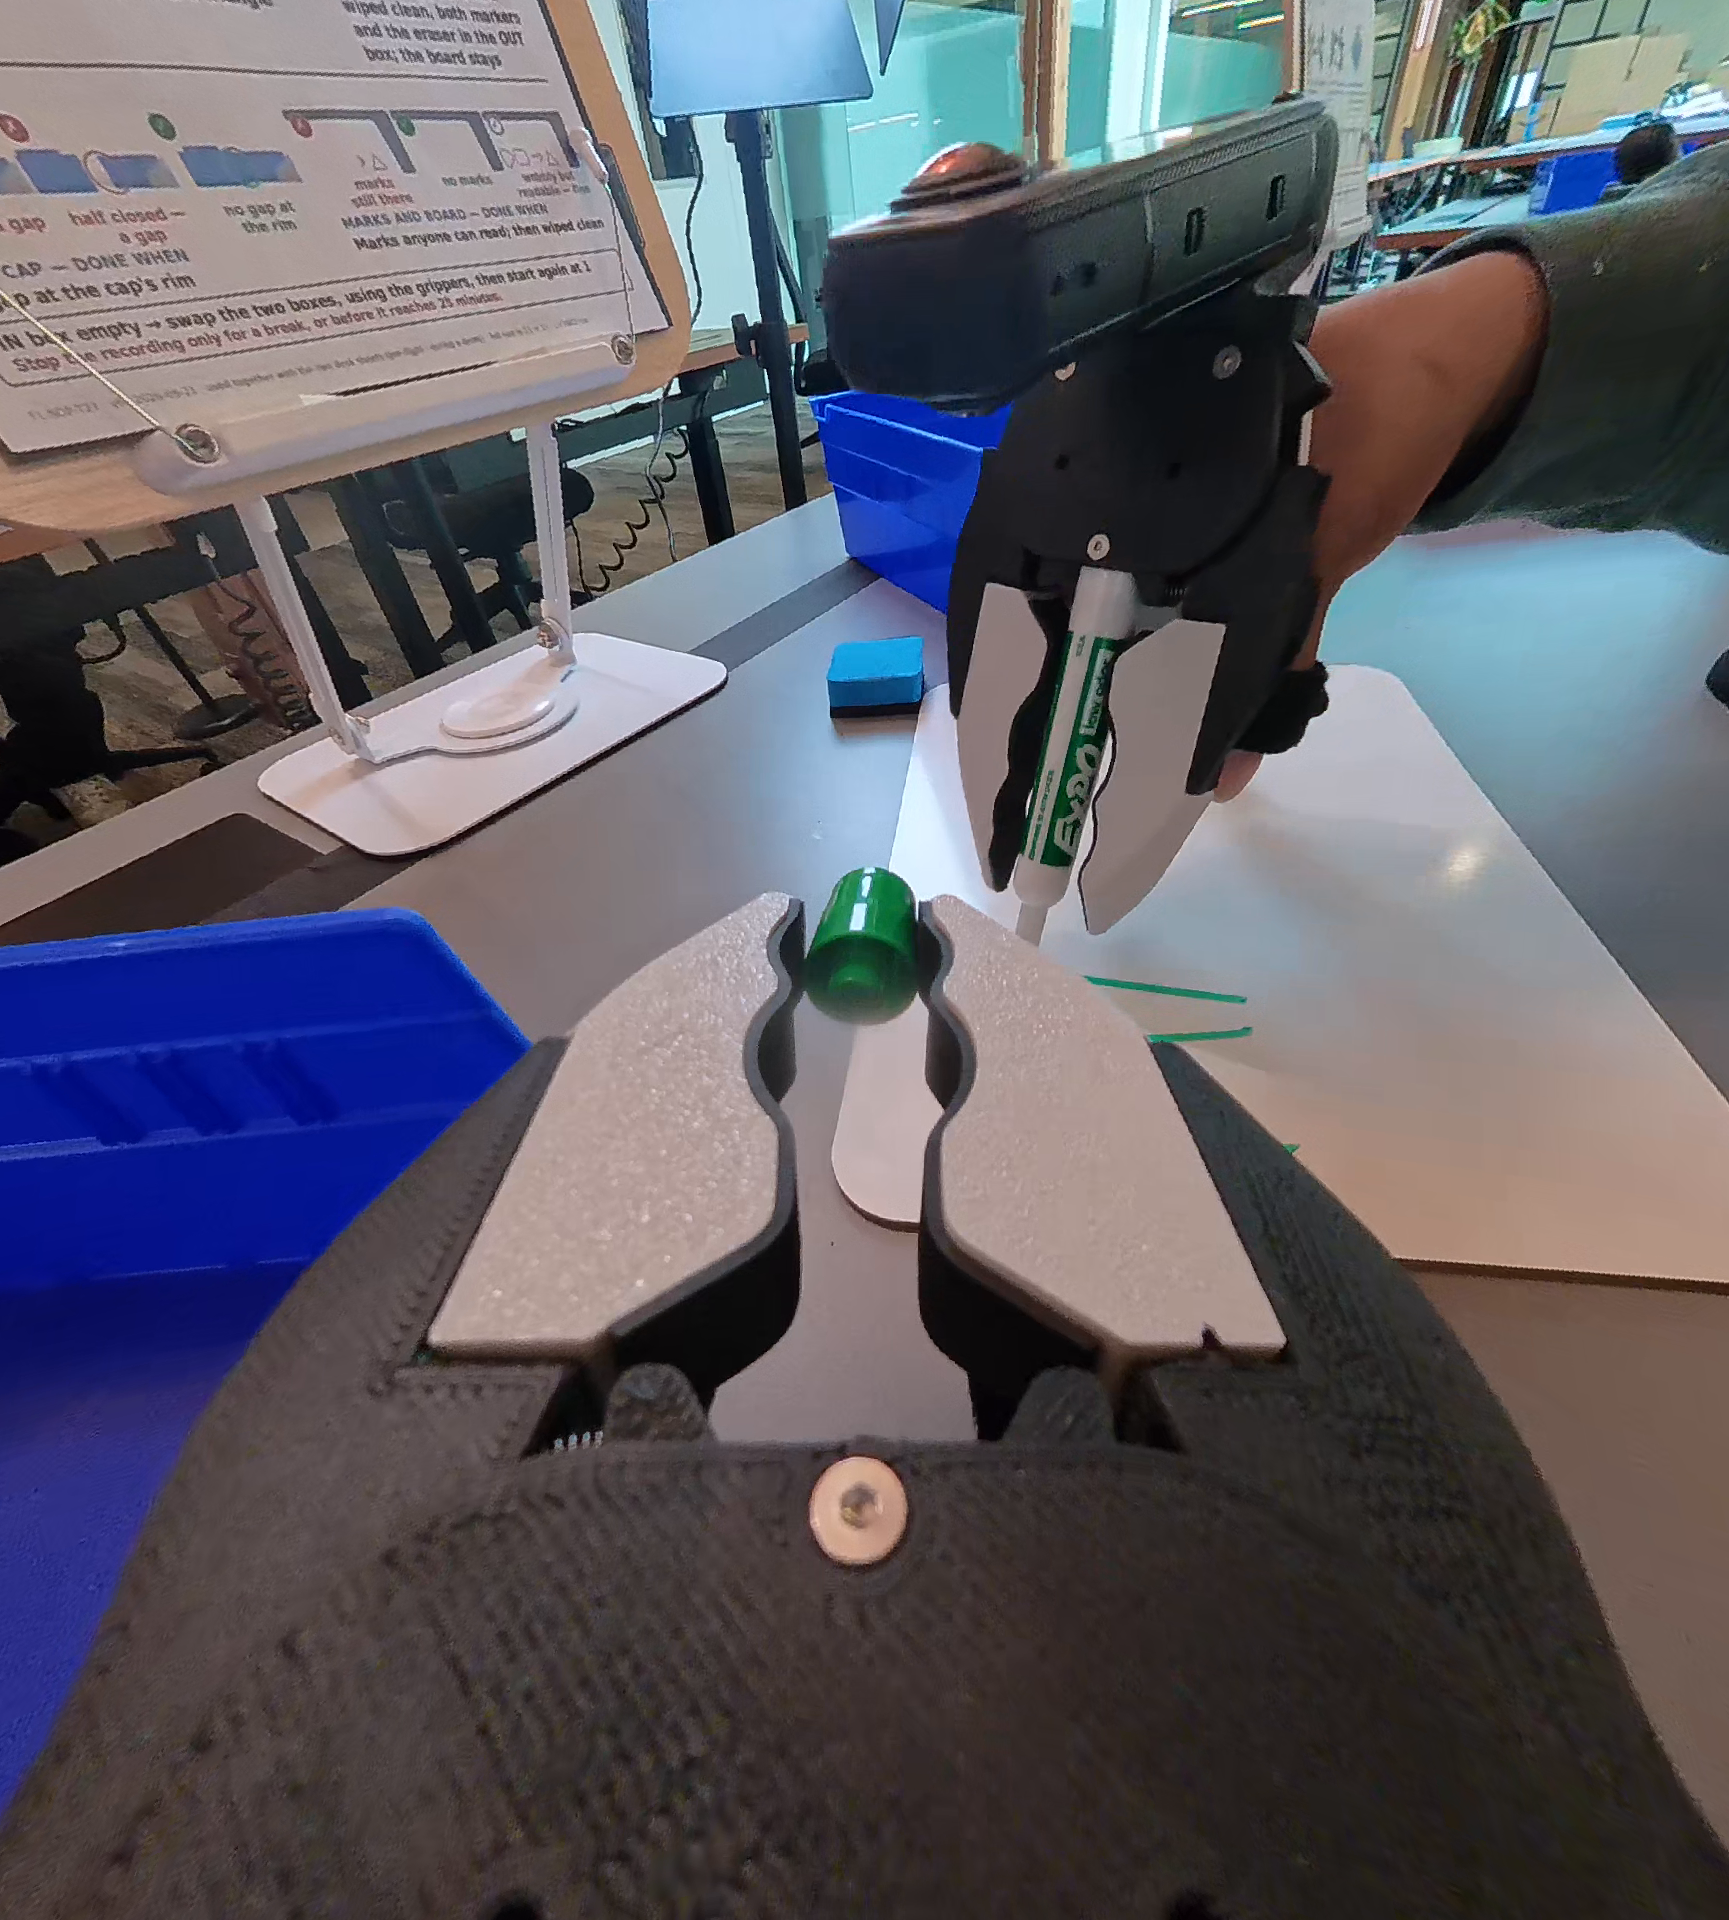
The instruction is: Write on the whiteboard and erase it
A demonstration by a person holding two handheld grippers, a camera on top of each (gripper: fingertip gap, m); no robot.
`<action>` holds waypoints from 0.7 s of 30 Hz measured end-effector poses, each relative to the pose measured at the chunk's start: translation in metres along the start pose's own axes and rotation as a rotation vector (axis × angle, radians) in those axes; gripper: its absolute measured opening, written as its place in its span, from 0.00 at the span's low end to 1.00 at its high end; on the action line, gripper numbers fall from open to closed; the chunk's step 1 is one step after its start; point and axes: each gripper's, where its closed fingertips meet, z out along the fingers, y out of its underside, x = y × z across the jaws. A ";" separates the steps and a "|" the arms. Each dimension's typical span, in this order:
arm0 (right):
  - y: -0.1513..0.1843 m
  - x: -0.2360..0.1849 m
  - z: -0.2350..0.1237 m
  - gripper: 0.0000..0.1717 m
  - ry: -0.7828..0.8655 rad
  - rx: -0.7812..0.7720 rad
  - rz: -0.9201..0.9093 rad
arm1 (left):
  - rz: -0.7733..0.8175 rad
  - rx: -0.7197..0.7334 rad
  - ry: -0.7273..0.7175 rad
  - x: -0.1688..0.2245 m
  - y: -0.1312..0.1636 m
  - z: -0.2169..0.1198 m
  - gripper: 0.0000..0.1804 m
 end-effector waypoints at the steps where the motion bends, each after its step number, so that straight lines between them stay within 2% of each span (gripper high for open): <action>1: 0.001 0.001 0.001 0.20 0.002 -0.007 -0.001 | 0.001 0.000 0.001 0.000 0.000 0.000 0.11; 8: 0.010 -0.004 0.000 0.20 0.001 -0.044 -0.009 | 0.006 -0.003 0.004 0.002 0.000 0.000 0.11; 17: 0.048 -0.033 -0.013 0.20 -0.027 -0.096 -0.018 | 0.003 -0.010 0.008 0.003 0.002 0.002 0.11; 21: 0.051 -0.035 -0.014 0.20 -0.028 -0.102 -0.018 | 0.005 -0.012 0.009 0.004 0.003 0.003 0.11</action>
